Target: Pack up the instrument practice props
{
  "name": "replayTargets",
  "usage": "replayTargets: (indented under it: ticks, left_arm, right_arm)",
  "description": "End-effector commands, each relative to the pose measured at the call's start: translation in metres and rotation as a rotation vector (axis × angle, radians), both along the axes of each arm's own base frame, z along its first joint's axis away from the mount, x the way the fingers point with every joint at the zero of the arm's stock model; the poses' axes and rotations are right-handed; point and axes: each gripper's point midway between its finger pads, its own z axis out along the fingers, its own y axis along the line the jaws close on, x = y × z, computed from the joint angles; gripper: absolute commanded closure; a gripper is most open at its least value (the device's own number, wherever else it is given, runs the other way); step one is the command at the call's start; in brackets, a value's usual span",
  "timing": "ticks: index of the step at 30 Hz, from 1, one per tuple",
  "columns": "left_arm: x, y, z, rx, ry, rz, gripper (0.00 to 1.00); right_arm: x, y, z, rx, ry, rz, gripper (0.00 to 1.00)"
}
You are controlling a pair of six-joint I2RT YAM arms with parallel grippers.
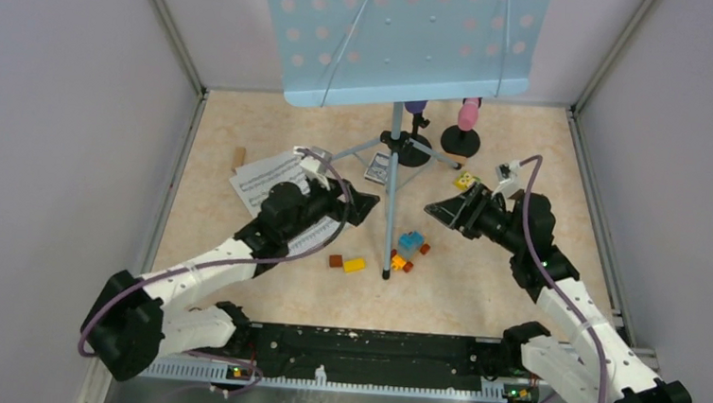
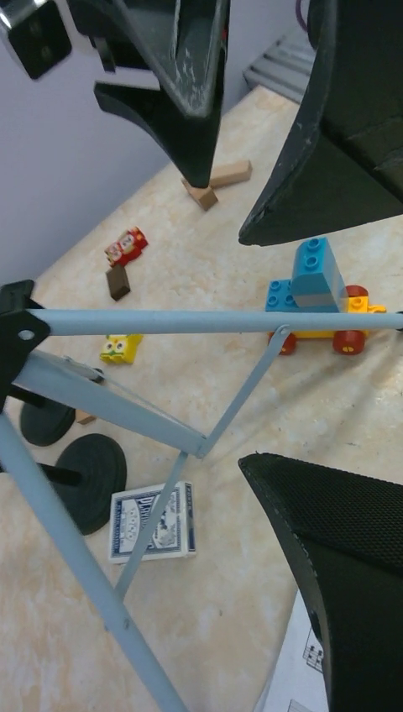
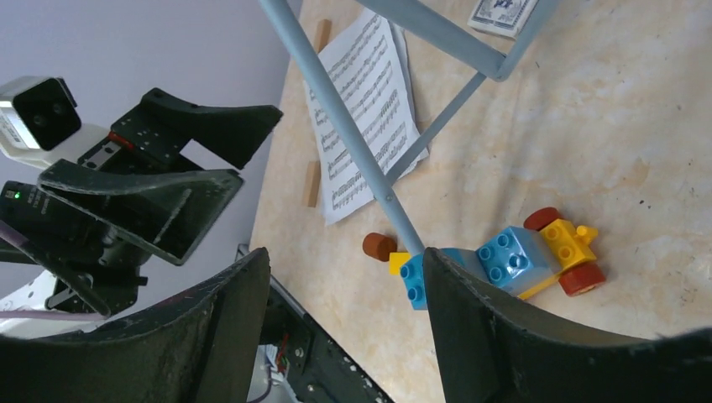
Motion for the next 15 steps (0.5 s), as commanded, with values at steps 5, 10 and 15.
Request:
replayTargets:
  ticks: [5,10,15]
  left_arm:
    - [0.025,-0.049,-0.004,0.093,-0.050,0.175,0.05]
    - [0.031,-0.059,-0.034,0.090,0.054,0.219,0.14]
    - [0.032,-0.077,-0.053,0.132,0.094,0.207,0.25]
  right_arm:
    - [-0.003,-0.006,0.009,0.092,-0.073,-0.057,0.34]
    - [-0.005,-0.011,0.001,0.062,-0.073,-0.073,0.34]
    - [0.008,-0.015,0.003,0.032,-0.078,-0.116,0.34]
